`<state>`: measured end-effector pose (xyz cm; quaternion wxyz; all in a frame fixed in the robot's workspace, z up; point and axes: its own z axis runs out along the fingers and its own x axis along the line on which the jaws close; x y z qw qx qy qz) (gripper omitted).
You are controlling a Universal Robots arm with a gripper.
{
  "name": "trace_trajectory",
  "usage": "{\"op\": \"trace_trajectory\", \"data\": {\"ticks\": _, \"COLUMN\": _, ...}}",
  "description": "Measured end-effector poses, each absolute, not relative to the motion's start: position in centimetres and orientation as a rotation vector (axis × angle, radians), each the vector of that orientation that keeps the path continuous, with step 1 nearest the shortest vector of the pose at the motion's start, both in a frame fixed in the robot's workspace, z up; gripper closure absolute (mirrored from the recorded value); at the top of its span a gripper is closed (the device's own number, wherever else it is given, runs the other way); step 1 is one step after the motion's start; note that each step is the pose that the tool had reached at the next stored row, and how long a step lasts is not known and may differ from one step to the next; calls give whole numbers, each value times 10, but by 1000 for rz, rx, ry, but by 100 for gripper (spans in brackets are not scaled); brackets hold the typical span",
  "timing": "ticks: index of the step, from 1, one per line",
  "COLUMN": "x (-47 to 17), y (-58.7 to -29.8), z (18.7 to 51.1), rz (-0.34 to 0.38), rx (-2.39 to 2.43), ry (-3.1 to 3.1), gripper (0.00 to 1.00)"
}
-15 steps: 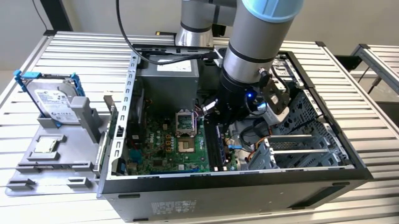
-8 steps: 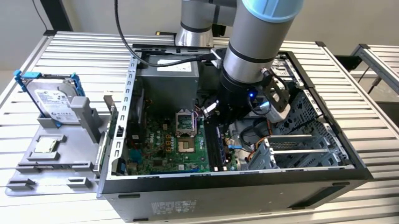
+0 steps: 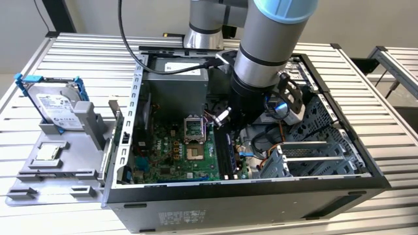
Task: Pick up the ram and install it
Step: 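Press down the ram until it locks into place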
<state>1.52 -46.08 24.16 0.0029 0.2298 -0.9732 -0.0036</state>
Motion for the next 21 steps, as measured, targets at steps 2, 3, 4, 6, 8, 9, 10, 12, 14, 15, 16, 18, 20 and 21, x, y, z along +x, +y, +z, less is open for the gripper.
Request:
{"op": "trace_trajectory", "data": {"ticks": 2, "x": 15, "y": -461, "z": 242, "rz": -11, "rx": 776, "ry": -3038, "gripper": 100}}
{"op": "trace_trajectory", "data": {"ticks": 3, "x": 15, "y": -461, "z": 242, "rz": -11, "rx": 803, "ry": -3031, "gripper": 100}}
{"op": "trace_trajectory", "data": {"ticks": 4, "x": 15, "y": -461, "z": 242, "rz": -11, "rx": 831, "ry": -3023, "gripper": 100}}
{"op": "trace_trajectory", "data": {"ticks": 6, "x": 15, "y": -461, "z": 242, "rz": -10, "rx": 888, "ry": -3007, "gripper": 100}}
{"op": "trace_trajectory", "data": {"ticks": 8, "x": 15, "y": -461, "z": 242, "rz": -10, "rx": 944, "ry": -2989, "gripper": 100}}
{"op": "trace_trajectory", "data": {"ticks": 9, "x": 15, "y": -461, "z": 242, "rz": -9, "rx": 971, "ry": -2981, "gripper": 100}}
{"op": "trace_trajectory", "data": {"ticks": 10, "x": 15, "y": -461, "z": 242, "rz": -9, "rx": 999, "ry": -2971, "gripper": 100}}
{"op": "trace_trajectory", "data": {"ticks": 12, "x": 15, "y": -461, "z": 242, "rz": -8, "rx": 1051, "ry": -2953, "gripper": 100}}
{"op": "trace_trajectory", "data": {"ticks": 14, "x": 15, "y": -461, "z": 242, "rz": -7, "rx": 1105, "ry": -2933, "gripper": 100}}
{"op": "trace_trajectory", "data": {"ticks": 15, "x": 15, "y": -461, "z": 242, "rz": -7, "rx": 1131, "ry": -2923, "gripper": 100}}
{"op": "trace_trajectory", "data": {"ticks": 16, "x": 15, "y": -461, "z": 242, "rz": -7, "rx": 1157, "ry": -2913, "gripper": 100}}
{"op": "trace_trajectory", "data": {"ticks": 18, "x": 15, "y": -461, "z": 242, "rz": -7, "rx": 1209, "ry": -2892, "gripper": 100}}
{"op": "trace_trajectory", "data": {"ticks": 20, "x": 15, "y": -461, "z": 242, "rz": -6, "rx": 1263, "ry": -2868, "gripper": 100}}
{"op": "trace_trajectory", "data": {"ticks": 21, "x": 15, "y": -461, "z": 242, "rz": -6, "rx": 1288, "ry": -2857, "gripper": 100}}
